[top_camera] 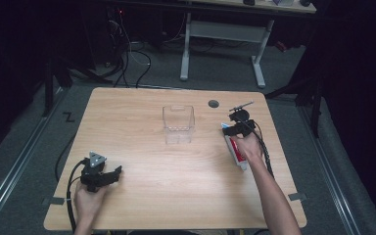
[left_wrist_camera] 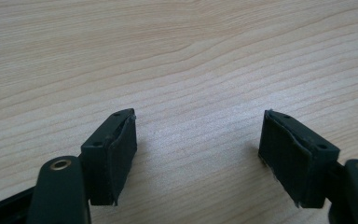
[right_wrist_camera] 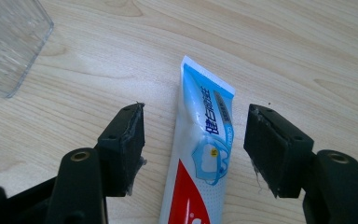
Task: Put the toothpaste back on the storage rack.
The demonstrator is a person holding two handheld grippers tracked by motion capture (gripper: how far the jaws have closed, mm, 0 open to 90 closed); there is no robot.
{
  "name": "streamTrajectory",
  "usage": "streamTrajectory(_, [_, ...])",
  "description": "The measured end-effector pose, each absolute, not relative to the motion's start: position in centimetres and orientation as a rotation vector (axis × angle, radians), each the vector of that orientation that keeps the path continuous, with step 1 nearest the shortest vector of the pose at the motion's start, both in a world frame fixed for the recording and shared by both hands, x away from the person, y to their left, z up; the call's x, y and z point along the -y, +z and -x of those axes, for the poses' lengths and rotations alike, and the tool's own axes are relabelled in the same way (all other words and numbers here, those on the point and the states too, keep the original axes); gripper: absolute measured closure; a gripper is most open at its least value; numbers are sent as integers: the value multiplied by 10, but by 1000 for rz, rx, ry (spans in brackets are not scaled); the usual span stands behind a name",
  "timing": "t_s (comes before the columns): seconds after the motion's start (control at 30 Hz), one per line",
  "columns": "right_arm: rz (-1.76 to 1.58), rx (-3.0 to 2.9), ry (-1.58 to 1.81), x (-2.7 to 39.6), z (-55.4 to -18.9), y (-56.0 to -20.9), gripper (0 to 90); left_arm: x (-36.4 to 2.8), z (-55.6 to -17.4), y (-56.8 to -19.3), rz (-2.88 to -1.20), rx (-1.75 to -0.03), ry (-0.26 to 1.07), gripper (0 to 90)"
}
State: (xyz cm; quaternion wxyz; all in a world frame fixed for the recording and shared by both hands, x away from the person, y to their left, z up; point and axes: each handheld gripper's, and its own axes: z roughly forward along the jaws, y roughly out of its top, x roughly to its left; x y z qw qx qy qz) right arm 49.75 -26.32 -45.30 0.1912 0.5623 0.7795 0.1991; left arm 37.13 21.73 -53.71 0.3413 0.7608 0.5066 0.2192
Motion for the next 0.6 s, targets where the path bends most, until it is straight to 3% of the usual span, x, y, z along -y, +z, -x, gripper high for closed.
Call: streamTrajectory(0.6, [-1680,-2207,443,265,-512,-477,359,-216,-371,-537,-1988,-1298,565,278])
